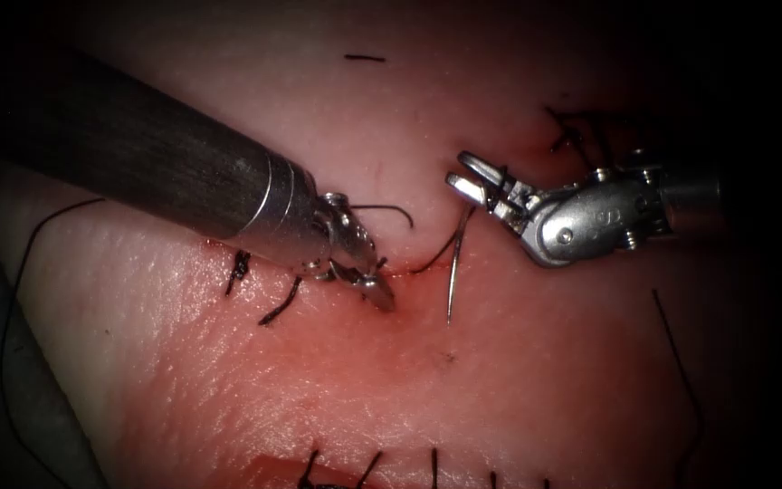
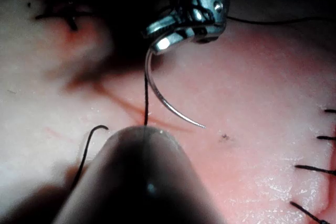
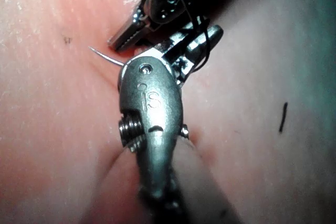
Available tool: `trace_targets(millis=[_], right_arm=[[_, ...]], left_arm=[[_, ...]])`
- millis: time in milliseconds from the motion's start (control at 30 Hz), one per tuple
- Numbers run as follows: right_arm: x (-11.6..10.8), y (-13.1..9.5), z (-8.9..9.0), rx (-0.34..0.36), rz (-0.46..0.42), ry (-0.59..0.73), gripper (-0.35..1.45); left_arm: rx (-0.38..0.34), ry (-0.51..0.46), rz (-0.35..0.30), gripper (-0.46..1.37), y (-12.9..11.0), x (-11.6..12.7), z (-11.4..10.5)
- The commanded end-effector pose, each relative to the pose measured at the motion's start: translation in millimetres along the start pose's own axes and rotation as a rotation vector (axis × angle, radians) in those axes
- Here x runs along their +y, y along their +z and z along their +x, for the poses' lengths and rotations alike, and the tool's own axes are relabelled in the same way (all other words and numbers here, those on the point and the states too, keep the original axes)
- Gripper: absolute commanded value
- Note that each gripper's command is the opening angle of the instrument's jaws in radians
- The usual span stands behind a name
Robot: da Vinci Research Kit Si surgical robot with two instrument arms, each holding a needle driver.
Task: Wound Closure
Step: Insert the left gripper into the wound
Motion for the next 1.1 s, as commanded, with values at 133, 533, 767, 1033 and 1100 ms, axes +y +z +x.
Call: trace_targets(millis=[133,533,767,1033,1100], right_arm=[[0.1,-0.1,0.0,-0.003,-0.010,0.000,-0.35],[0.2,-0.4,0.1,-0.004,-0.012,0.001,-0.35],[0.2,-0.5,0.2,-0.006,-0.015,0.001,-0.35],[0.1,-0.5,0.2,-0.007,-0.016,0.000,-0.35],[0.0,-0.4,0.3,-0.007,-0.016,0.000,-0.35]], left_arm=[[0.010,0.001,-0.005,0.06,-0.8,0.3,0.5],[0.028,0.060,-0.004,-0.35,0.0,-0.3,1.7],[0.019,0.079,-0.004,-0.35,1.1,-1.7,1.3],[0.010,0.074,0.011,-0.09,1.8,-3.1,1.4],[0.022,0.072,0.043,-0.09,1.6,-3.7,1.7]])
